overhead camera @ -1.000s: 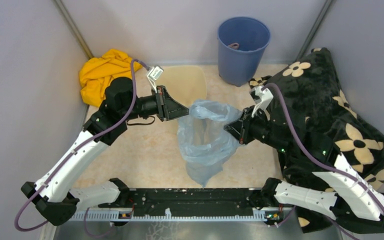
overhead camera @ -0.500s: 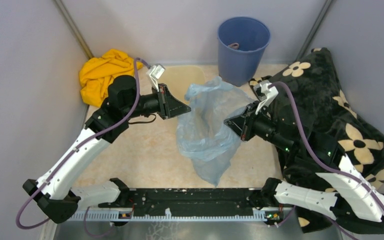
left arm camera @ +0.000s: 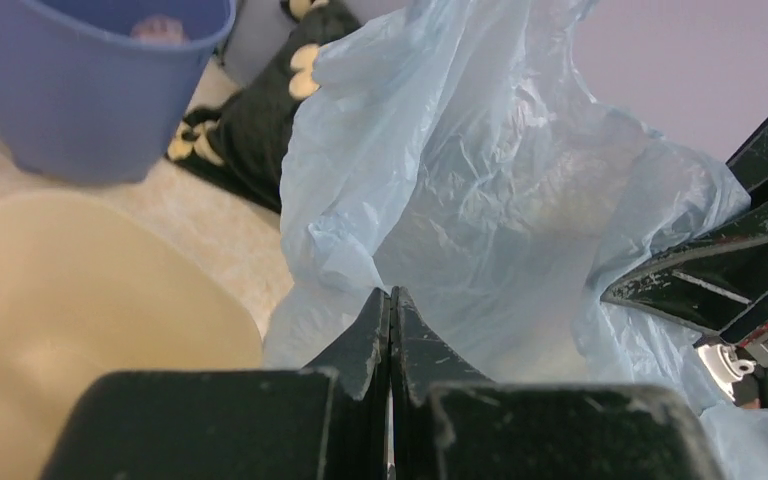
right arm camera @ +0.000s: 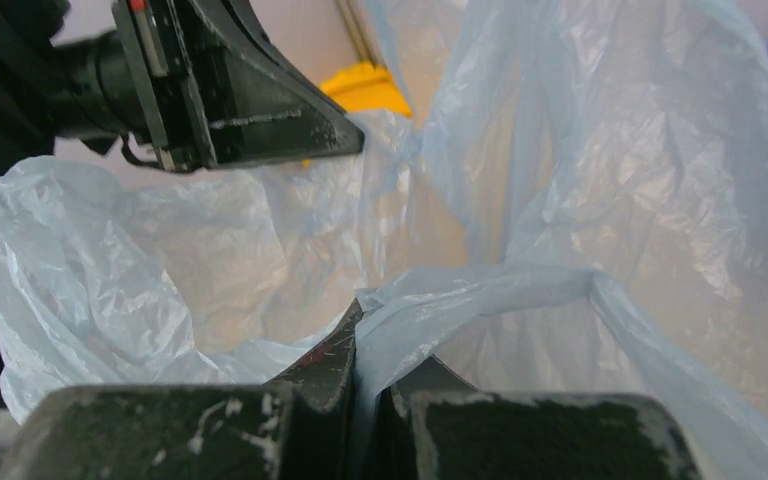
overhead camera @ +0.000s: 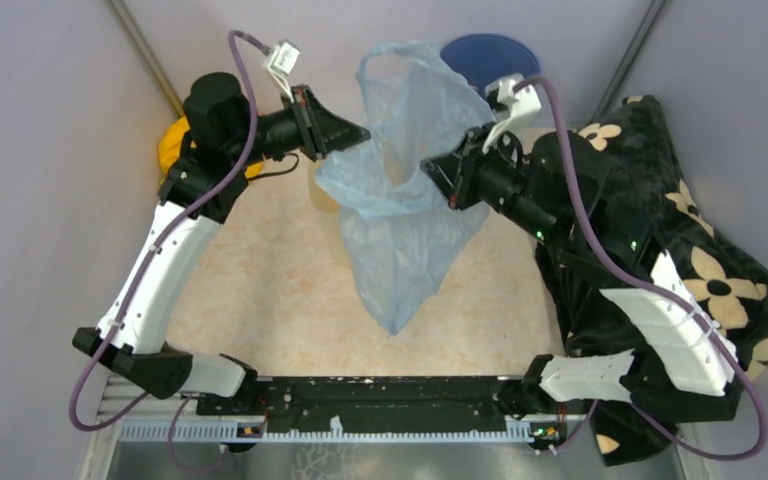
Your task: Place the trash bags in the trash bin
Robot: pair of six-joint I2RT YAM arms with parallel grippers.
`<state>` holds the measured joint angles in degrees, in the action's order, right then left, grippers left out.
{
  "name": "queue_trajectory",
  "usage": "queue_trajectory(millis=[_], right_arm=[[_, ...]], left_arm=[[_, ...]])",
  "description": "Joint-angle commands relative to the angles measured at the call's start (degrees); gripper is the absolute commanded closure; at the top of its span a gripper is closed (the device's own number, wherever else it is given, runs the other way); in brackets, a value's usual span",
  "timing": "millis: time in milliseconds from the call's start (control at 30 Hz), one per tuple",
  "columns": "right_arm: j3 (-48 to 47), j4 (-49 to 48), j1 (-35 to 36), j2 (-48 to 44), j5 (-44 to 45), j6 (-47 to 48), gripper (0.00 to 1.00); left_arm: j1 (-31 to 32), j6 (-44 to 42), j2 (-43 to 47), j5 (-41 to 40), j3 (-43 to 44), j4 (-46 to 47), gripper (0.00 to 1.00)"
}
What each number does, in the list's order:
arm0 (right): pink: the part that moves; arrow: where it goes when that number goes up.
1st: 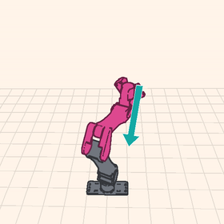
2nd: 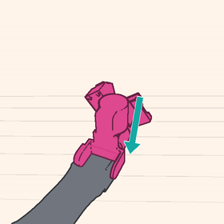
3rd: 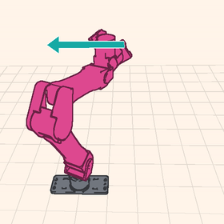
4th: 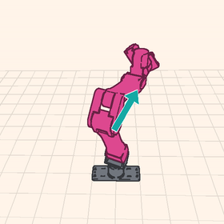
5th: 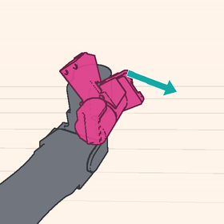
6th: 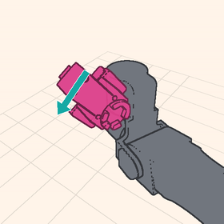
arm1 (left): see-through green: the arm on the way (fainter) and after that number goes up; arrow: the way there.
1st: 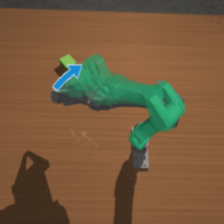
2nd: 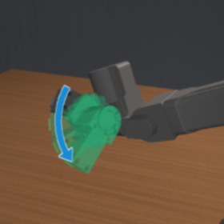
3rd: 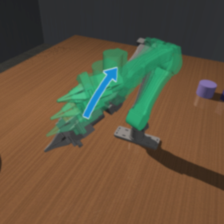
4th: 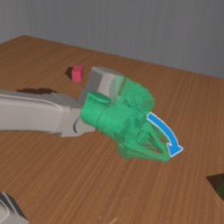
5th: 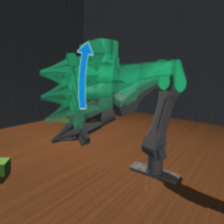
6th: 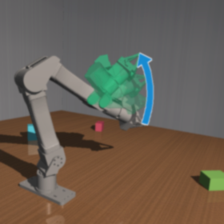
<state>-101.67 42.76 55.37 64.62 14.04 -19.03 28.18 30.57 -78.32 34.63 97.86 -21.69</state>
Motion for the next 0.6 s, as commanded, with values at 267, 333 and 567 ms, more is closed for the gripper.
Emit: queue_trajectory(millis=[267,333,567], right_arm=[[-22.32,-13.55,-9.31,18.39,-0.5,12.48,1.0],[-24.26,-15.86,-12.48,21.29,-3.97,12.31,1.0],[-40.58,-12.15,-17.12,32.08,-17.36,6.73,1.0]], left_arm=[[-13.92,7.63,-14.18,9.36,13.38,14.33,1.0],[-15.63,9.97,-16.06,9.72,13.72,19.61,1.0],[-20.3,17.14,-19.97,16.02,20.68,25.26,1.0]])
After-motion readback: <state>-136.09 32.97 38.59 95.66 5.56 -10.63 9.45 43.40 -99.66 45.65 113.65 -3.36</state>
